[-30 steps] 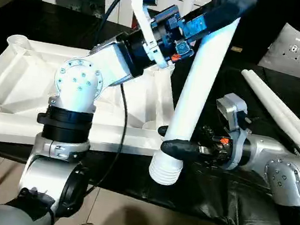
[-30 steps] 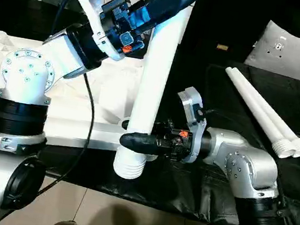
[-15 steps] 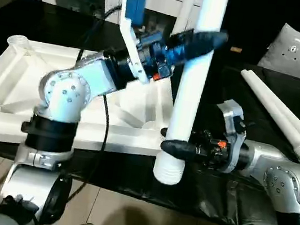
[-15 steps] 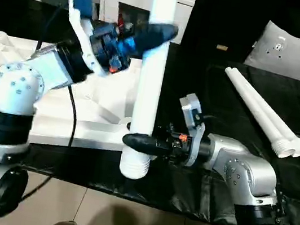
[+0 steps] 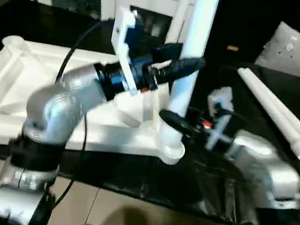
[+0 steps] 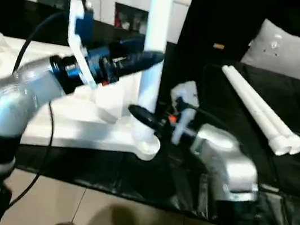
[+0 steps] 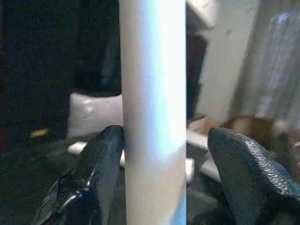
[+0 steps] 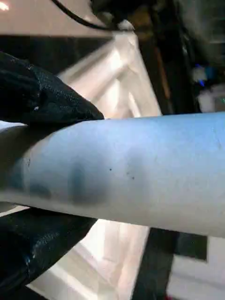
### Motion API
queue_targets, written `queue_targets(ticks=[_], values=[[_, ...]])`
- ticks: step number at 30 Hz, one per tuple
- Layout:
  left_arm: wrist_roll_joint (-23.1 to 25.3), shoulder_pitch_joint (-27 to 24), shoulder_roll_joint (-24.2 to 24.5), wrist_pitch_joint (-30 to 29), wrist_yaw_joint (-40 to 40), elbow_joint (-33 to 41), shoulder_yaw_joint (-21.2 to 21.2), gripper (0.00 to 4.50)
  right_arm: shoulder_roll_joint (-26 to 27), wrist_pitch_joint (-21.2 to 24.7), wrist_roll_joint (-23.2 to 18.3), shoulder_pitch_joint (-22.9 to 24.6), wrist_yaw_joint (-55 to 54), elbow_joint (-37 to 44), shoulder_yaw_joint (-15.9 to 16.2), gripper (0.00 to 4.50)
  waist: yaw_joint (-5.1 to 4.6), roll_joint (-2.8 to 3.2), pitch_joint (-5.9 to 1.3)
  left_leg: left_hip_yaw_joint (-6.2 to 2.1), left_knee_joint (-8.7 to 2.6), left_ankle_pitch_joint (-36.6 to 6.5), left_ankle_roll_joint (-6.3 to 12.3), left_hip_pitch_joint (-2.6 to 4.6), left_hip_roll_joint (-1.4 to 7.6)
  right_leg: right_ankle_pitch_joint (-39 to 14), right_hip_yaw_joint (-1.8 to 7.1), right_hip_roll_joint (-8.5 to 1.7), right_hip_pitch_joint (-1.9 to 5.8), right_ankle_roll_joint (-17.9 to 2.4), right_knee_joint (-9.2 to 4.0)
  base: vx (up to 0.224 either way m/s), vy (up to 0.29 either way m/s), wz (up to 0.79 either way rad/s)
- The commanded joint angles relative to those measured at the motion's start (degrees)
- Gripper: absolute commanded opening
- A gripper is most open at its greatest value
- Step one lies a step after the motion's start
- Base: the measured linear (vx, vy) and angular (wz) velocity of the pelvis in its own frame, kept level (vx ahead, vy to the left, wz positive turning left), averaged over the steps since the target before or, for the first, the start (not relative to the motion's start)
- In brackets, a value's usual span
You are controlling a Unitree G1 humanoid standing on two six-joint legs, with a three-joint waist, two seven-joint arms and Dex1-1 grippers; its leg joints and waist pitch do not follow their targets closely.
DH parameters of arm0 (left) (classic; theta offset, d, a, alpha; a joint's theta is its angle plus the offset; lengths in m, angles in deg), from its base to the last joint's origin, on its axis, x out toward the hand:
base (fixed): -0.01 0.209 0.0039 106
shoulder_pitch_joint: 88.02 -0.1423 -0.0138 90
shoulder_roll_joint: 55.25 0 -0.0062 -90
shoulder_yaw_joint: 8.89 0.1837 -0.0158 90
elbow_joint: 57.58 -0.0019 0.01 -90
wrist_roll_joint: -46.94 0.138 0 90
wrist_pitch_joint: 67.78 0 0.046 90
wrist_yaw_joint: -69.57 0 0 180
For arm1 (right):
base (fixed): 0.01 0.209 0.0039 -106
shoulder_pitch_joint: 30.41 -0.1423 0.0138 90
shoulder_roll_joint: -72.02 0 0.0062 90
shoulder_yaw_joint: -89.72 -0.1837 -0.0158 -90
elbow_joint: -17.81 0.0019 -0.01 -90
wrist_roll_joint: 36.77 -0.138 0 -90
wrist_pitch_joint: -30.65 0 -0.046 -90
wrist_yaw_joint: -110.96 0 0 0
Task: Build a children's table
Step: Insert table leg to table base
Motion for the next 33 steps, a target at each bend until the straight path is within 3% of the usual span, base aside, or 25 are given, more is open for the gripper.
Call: queue_targets(ticks=[1,9,16,33], values=[[3.33,-1.68,-1.1,1.8,-2.8,1.74,1.68,2.91,0.89,-0.77,0.23,-0.3,-2.43,1.63,-0.86,1.89,-0.29,0.17,-4.33,-0.88,-4.18,-9.47,-3.04,1.15,2.52,-5.45,2.89,-4.07,2.54,-8.05,-4.61,0.0,0.0,0.0],[8.23,-6.87,-3.2,3.58,-7.79,3.79,4.75,2.42,2.96,-1.26,1.28,1.3,-5.04,2.21,-0.35,1.89,-0.48,0.23,-4.15,-0.88,-4.39,-11.59,-3.34,1.32,2.54,-8.44,2.99,-3.93,2.22,-6.84,-5.09,0.0,0.0,0.0],[10.41,-7.82,-3.4,4.37,-7.8,3.64,6.61,1.96,3.08,-0.96,1.21,1.86,-5.34,2.72,0.12,1.89,-0.51,0.2,-4.12,-0.88,-4.38,-11.89,-3.22,1.25,2.43,-9.23,3.03,-3.92,2.14,-6.29,-5.23,0.0,0.0,0.0],[10.03,-8.0,-5.77,3.92,-9.46,2.55,4.45,1.88,2.89,-1.03,2.28,1.11,-5.54,1.66,0.84,1.89,-0.5,0.09,-4.09,-0.86,-4.36,-11.71,-2.92,1.19,2.45,-9.2,3.04,-3.97,2.13,-6.65,-5.23,0.0,0.0,0.0]])
